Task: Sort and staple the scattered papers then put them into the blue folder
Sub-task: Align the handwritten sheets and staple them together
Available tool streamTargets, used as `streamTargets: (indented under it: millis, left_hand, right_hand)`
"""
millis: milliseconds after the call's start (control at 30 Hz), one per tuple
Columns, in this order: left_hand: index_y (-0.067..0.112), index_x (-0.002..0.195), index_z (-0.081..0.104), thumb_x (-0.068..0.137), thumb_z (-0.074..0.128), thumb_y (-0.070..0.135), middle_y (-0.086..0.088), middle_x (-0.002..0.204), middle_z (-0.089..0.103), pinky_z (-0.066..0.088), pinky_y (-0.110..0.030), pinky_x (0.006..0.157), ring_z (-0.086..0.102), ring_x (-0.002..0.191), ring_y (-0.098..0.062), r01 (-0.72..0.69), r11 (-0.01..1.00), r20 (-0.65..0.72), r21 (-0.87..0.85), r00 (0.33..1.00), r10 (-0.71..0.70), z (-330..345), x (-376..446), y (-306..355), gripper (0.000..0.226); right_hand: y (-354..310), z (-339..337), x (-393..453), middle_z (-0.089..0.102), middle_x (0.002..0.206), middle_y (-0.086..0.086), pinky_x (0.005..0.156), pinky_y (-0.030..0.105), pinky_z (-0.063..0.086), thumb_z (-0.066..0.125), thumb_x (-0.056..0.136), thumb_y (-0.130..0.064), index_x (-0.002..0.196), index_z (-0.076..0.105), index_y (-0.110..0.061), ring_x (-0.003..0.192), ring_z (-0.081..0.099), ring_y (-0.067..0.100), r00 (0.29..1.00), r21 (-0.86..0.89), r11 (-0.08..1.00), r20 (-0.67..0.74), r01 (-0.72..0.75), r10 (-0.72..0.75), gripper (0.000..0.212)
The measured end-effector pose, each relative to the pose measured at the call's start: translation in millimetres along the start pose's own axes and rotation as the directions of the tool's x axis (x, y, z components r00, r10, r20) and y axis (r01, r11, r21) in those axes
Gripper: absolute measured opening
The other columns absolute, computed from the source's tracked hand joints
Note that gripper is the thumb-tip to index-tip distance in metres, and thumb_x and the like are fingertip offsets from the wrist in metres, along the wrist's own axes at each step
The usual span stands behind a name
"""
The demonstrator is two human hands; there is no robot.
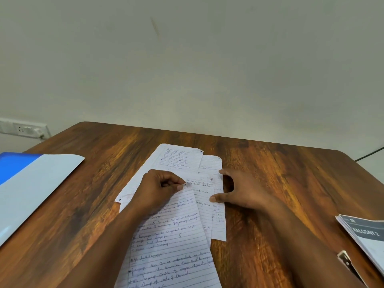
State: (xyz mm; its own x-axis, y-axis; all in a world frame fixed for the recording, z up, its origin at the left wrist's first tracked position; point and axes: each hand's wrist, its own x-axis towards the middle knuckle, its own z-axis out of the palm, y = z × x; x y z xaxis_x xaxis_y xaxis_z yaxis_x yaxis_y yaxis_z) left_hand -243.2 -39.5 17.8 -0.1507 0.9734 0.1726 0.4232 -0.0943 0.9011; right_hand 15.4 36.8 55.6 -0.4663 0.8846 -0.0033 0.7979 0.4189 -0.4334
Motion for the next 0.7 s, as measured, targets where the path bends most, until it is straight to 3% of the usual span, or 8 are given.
streamTargets:
  millis: [67, 133, 167, 233, 333, 533, 600, 700]
  left_hand:
    - [0.027, 0.093, 0.084, 0.089, 0.082, 0.016, 0.008, 0.086, 0.08, 0.054, -0.025, 0.07, 0.073, 0.079, -0.015, 0.006, 1.0, 0.014, -0.007, 1.0, -0.006, -0.1, 0.1, -0.5, 0.012]
    - [0.026, 0.094, 0.084, 0.089, 0.082, 0.015, 0.007, 0.087, 0.081, 0.056, -0.028, 0.072, 0.074, 0.082, -0.02, 0.0, 1.0, 0.03, -0.02, 1.0, 0.001, -0.7, 0.1, -0.6, 0.012]
    - [0.026, 0.094, 0.084, 0.089, 0.082, 0.015, 0.007, 0.087, 0.081, 0.056, -0.026, 0.07, 0.074, 0.08, -0.018, -0.003, 1.0, 0.035, -0.026, 0.999, 0.003, -1.0, -0.1, -0.1, 0.012]
    - [0.025, 0.094, 0.084, 0.09, 0.082, 0.014, 0.006, 0.083, 0.08, 0.051, -0.02, 0.063, 0.07, 0.069, -0.009, -0.003, 1.0, 0.034, -0.024, 0.999, 0.004, -0.8, -0.7, 1.0, 0.012]
    - [0.023, 0.093, 0.084, 0.089, 0.082, 0.012, 0.005, 0.075, 0.078, 0.045, -0.015, 0.056, 0.061, 0.057, -0.002, 0.003, 1.0, 0.026, -0.022, 1.0, -0.003, 0.7, -0.7, 1.9, 0.012]
    - [0.022, 0.093, 0.084, 0.089, 0.082, 0.011, 0.011, 0.072, 0.076, 0.045, -0.014, 0.056, 0.059, 0.056, 0.002, -0.012, 1.0, 0.023, -0.002, 1.0, 0.012, 1.3, -1.4, 3.1, 0.012]
    - [0.023, 0.093, 0.084, 0.089, 0.081, 0.011, 0.01, 0.074, 0.077, 0.045, -0.014, 0.056, 0.06, 0.057, 0.002, -0.011, 1.0, 0.02, 0.001, 1.0, 0.011, 1.3, -1.6, 2.5, 0.013]
    - [0.022, 0.094, 0.084, 0.089, 0.081, 0.011, 0.011, 0.076, 0.078, 0.046, -0.012, 0.058, 0.063, 0.059, 0.003, -0.009, 1.0, 0.019, 0.007, 1.0, 0.009, 1.1, -0.8, 2.1, 0.012]
  right_hand:
    - [2.3, 3.8, 0.8, 0.06, 0.142, -0.012, 0.074, 0.006, 0.034, 0.088, 0.076, -0.051, 0.144, 0.055, -0.024, 0.105, 0.048, -0.001, 1.0, 0.014, 1.0, -0.011, 0.002, -0.001, 0.08]
    - [4.2, 6.8, 3.4, 0.059, 0.143, -0.012, 0.071, 0.005, 0.032, 0.087, 0.077, -0.052, 0.145, 0.054, -0.023, 0.104, 0.047, -0.001, 1.0, 0.031, 0.999, -0.025, -0.013, 0.014, 0.081]
    - [2.5, 8.3, 4.0, 0.057, 0.145, -0.012, 0.076, 0.006, 0.034, 0.086, 0.076, -0.056, 0.146, 0.053, -0.023, 0.107, 0.048, 0.001, 1.0, 0.03, 0.999, -0.029, -0.011, 0.012, 0.084]
    - [0.7, 13.8, 5.9, 0.05, 0.153, -0.012, 0.098, 0.025, 0.046, 0.08, 0.072, -0.071, 0.148, 0.05, -0.025, 0.124, 0.052, 0.008, 0.999, 0.011, 1.0, -0.029, -0.028, 0.029, 0.094]
    - [0.4, 19.6, 6.7, 0.046, 0.157, -0.012, 0.115, 0.049, 0.04, 0.071, 0.062, -0.086, 0.145, 0.053, -0.033, 0.136, 0.049, 0.013, 0.999, 0.02, 0.999, -0.026, -0.045, 0.045, 0.101]
    - [2.1, 24.0, 8.2, 0.058, 0.13, -0.022, 0.095, 0.035, 0.052, 0.088, 0.065, -0.064, 0.124, 0.065, -0.036, 0.114, 0.055, 0.003, 0.995, 0.143, 0.989, -0.092, -0.028, 0.041, 0.069]
    - [1.2, 25.0, 8.3, 0.056, 0.138, -0.019, 0.101, 0.035, 0.048, 0.087, 0.069, -0.062, 0.128, 0.064, -0.035, 0.118, 0.051, 0.001, 0.996, 0.131, 0.991, -0.09, -0.012, 0.024, 0.068]
    - [-0.7, 24.1, 8.0, 0.039, 0.162, -0.012, 0.12, 0.045, 0.033, 0.079, 0.073, -0.07, 0.146, 0.051, -0.038, 0.142, 0.041, 0.011, 0.998, 0.055, 0.998, -0.062, -0.024, 0.027, 0.085]
